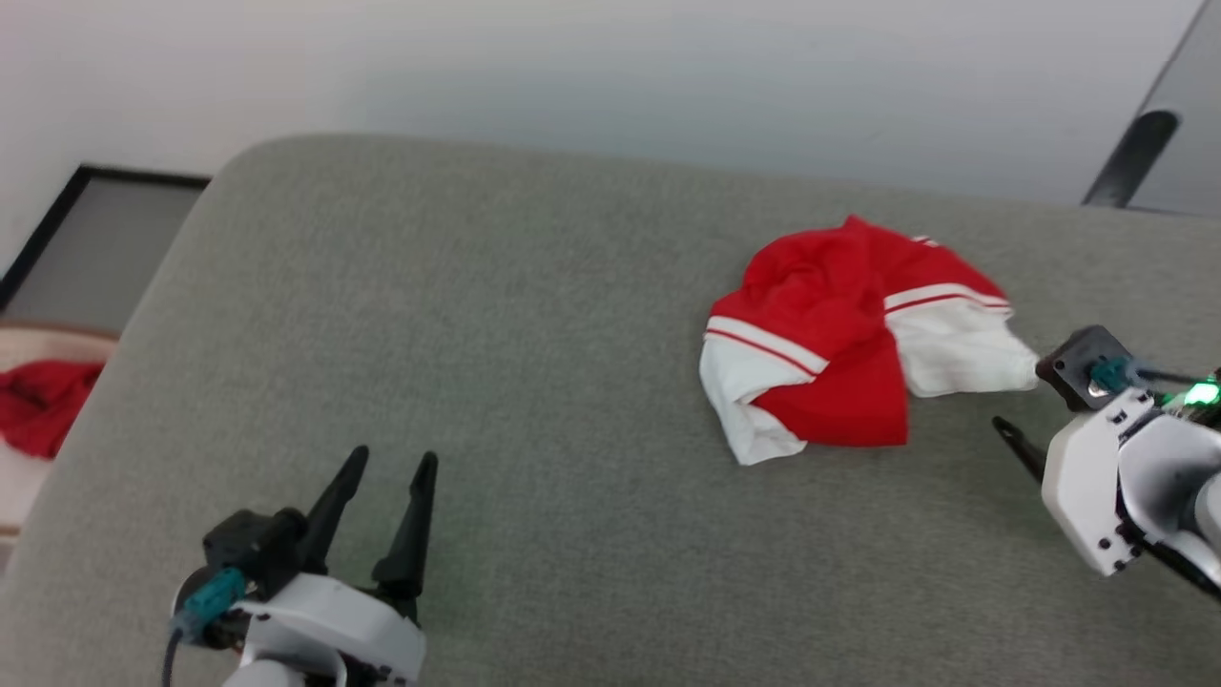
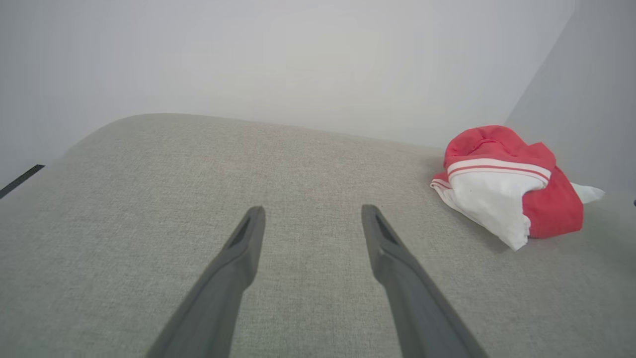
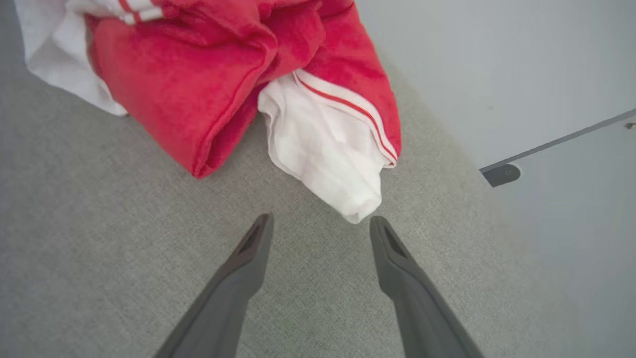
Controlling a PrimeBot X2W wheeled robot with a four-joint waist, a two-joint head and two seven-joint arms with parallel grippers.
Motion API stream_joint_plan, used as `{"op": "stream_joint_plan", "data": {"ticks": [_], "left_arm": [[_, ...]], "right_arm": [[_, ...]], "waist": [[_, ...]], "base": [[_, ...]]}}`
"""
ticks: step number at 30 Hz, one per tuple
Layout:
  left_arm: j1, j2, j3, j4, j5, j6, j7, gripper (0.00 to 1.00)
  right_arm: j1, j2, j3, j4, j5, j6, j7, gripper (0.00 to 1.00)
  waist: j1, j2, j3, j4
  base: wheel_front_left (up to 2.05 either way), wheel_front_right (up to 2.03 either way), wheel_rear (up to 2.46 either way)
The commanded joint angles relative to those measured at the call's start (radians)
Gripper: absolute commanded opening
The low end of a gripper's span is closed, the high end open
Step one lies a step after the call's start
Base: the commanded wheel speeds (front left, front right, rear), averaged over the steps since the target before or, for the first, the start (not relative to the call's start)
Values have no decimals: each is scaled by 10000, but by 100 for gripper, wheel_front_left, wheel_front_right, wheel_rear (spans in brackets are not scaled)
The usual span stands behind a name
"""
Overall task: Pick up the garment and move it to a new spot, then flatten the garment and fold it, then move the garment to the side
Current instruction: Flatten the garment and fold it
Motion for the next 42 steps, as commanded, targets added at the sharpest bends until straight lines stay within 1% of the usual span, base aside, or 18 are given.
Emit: {"op": "stream_joint_plan", "data": {"ticks": [1, 4, 7, 12, 18, 20, 21, 27, 33, 38, 42], "left_arm": [[-182, -98, -20, 87, 94, -88, -46, 100], [-428, -323, -9, 302, 182, -237, -48, 100], [-661, -571, 105, 398, 295, -374, -39, 100], [-940, -998, 305, 550, 581, -632, -42, 100], [-1096, -1407, 619, 723, 872, -896, -43, 100], [-1124, -1520, 733, 776, 924, -972, -43, 100], [-1135, -1571, 791, 802, 967, -989, -44, 100], [-1035, -1760, 1100, 974, 1173, -1115, -43, 100], [-874, -1724, 1342, 968, 1326, -1177, -44, 100], [-793, -1693, 1372, 909, 1403, -1214, -43, 100], [-802, -1664, 1306, 889, 1448, -1206, -43, 100]], "right_arm": [[-361, -235, 515, 55, 230, -10, 159, 100], [-1346, -801, 1688, 250, 694, -10, 366, 100], [-2162, -1106, 2562, 569, 1114, -10, 313, 100], [-3228, -1342, 4123, 1115, 1553, -10, 213, 100], [-4065, -1283, 5447, 1860, 1870, -10, -160, 100], [-4272, -1247, 5826, 1986, 2018, -8, -198, 19], [-4360, -1236, 5955, 2043, 2102, -8, -242, 0], [-4732, -1260, 6162, 2339, 2420, -10, -873, 0], [-4507, -1622, 6185, 2059, 2695, -10, -1510, 0], [-4200, -2152, 6057, 1474, 2858, -10, -1787, 0], [-3830, -2763, 5784, 984, 2916, -10, -1854, 0]], "waist": [[0, -1, 680, 584], [0, -1, 1021, 813], [0, -1, 1361, 1016], [0, -1, 1778, 1284], [0, -1, 2034, 1435], [0, -1, 2084, 1444], [0, -1, 2097, 1441], [0, -1, 1955, 1268], [0, -1, 1685, 788], [0, -1, 1521, 348], [0, -1, 1483, 153]], "base": [[0, 0, 0], [0, 0, 0], [0, 0, 0], [0, 0, 0], [0, 0, 0], [0, 0, 0], [0, 0, 0], [0, 0, 0], [0, 0, 0], [0, 0, 0], [0, 0, 0]]}}
